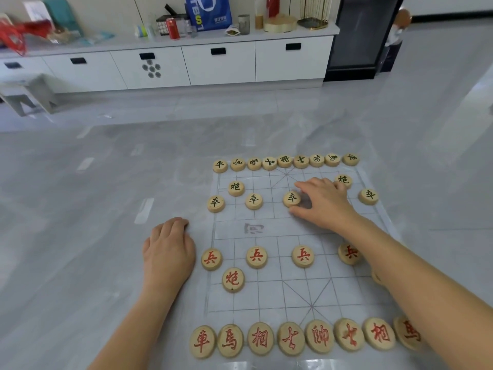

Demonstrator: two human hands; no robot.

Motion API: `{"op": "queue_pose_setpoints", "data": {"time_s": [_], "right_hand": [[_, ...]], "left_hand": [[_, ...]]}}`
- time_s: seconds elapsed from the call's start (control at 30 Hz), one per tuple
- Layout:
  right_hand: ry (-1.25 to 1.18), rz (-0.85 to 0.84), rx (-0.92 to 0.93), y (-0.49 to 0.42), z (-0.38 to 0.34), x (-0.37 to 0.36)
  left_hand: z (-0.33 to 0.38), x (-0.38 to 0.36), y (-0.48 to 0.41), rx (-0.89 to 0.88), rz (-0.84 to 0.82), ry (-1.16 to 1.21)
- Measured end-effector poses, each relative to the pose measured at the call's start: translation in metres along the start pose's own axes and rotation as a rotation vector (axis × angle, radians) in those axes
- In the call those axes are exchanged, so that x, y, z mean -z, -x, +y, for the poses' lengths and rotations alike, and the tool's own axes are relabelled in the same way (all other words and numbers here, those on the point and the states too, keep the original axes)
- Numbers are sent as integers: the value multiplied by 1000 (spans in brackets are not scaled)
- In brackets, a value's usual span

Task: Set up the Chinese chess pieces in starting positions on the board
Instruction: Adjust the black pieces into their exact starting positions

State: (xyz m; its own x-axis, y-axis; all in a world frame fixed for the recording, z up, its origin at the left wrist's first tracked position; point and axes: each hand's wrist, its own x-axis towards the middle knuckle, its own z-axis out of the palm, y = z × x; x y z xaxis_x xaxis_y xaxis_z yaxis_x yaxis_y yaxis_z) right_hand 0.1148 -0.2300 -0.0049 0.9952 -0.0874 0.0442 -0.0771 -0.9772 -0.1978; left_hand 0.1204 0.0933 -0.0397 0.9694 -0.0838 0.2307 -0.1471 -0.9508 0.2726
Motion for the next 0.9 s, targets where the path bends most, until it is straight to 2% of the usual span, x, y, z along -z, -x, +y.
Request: {"op": "queue_pose_setpoints", "data": {"time_s": [0.3,0.5,0.6,0.77,0.9], "right_hand": [[-29,45,-36,35,37,30],[-75,163,-86,53,57,42],[-75,184,-138,58,71,44],[-127,211,-235,61,98,46],[-122,181,-228,54,112,44]], "left_hand": [[0,0,-2,-15,-62,-68],[-1,5,-17,-41,-113,-134],[0,5,-32,3,-89,-49],[7,0,-56,99,-73,-52],[20,-13,-60,121,-98,-55]]}}
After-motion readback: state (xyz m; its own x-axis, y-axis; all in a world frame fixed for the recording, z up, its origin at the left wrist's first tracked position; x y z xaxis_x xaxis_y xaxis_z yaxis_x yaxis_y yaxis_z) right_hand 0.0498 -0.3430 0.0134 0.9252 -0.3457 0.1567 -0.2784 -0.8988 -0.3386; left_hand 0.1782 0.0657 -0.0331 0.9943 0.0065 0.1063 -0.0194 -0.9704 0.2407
